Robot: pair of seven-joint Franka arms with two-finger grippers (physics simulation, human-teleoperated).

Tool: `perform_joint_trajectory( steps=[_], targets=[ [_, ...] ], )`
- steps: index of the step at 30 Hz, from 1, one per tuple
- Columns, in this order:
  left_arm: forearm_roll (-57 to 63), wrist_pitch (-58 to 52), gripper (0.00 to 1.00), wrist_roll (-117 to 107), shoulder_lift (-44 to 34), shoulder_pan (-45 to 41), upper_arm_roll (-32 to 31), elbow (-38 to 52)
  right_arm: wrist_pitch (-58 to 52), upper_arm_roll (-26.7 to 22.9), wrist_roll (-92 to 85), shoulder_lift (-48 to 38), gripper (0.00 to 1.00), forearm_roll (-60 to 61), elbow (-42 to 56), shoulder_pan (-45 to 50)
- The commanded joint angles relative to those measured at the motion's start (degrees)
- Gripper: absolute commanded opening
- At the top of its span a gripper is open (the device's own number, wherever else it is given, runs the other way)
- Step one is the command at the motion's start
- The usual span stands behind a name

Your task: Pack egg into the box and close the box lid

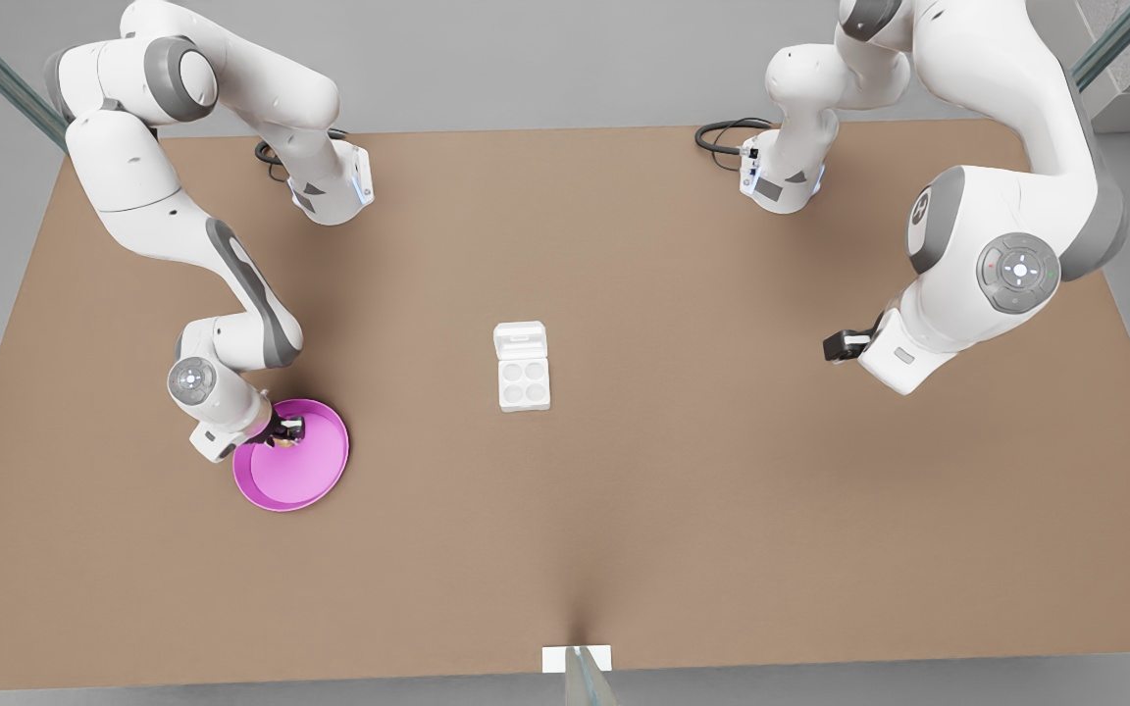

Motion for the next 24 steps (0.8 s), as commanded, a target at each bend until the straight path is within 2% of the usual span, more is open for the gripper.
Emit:
perform_joint_trajectory(
  steps=[1,6,11,14,16,19,22,24],
  targets=[
    [0.07,-0.01,1.0,0.06,-0.08,-0.06,-0.02,0.03,0.13,-0.01,0.25,-0.17,0.44,-0.4,0.03,0.03],
    [0.06,-0.09,1.0,0.06,-0.08,0.02,-0.02,0.11,-0.31,-0.01,0.25,-1.05,0.41,-0.31,0.2,0.64],
    [0.07,0.08,1.0,0.06,0.01,0.02,-0.02,0.03,-8.82,0.17,0.25,-6.15,0.42,4.0,2.57,3.45],
    [-0.11,0.61,1.0,0.15,-0.17,-0.15,-0.02,0.03,-13.93,-0.27,3.68,-8.35,0.42,12.78,6.0,11.54],
    [0.07,0.7,1.0,0.06,0.09,-0.15,-0.02,0.11,-15.95,-2.46,7.1,-7.65,0.42,15.68,8.99,18.64],
    [0.42,0.7,1.0,0.06,0.18,-0.15,-0.02,0.03,-17.71,-16.18,9.13,-6.42,0.42,24.56,12.42,39.13],
    [0.42,0.61,1.0,0.06,0.18,-0.15,0.07,0.03,-19.55,-26.19,10.89,-5.8,0.42,32.12,13.56,53.1],
    [0.42,0.61,1.0,-0.03,0.09,-0.5,-0.11,0.03,-20.96,-34.81,11.68,-3.52,0.42,38.8,15.93,64.27]
  ],
)
